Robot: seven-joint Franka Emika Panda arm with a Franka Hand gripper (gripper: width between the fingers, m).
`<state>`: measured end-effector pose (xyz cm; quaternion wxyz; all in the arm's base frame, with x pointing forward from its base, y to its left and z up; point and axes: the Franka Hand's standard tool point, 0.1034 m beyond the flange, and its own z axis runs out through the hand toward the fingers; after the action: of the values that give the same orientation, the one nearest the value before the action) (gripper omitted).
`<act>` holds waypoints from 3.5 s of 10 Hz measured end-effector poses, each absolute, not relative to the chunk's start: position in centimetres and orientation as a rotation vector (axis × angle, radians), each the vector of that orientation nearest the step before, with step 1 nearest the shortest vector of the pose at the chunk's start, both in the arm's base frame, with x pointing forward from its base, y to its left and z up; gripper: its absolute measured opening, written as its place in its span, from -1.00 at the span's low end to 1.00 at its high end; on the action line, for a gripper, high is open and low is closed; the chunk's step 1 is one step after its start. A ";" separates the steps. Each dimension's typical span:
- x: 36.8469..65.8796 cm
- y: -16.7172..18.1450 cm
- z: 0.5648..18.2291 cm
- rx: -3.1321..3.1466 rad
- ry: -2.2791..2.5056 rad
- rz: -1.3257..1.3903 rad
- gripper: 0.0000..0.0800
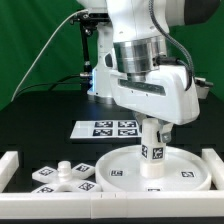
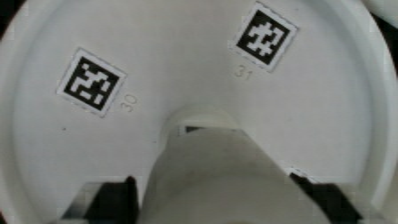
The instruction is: Assemble round table
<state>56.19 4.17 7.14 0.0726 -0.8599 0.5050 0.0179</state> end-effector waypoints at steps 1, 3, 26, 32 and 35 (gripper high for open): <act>56.4 4.0 7.4 -2.672 1.345 0.028 0.49; 56.7 3.7 7.8 -2.874 0.857 -0.030 0.60; 56.1 4.0 7.0 -2.388 1.764 0.036 0.02; 56.4 4.0 7.4 -2.789 1.021 -0.047 0.60; 56.3 4.1 7.4 -2.873 0.779 -0.067 0.62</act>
Offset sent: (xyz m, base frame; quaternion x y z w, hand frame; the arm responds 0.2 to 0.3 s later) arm 0.0000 0.0000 0.0000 0.0000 0.0000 -0.1938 0.9810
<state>56.28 4.13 7.41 0.0820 -0.9616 0.2609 -0.0225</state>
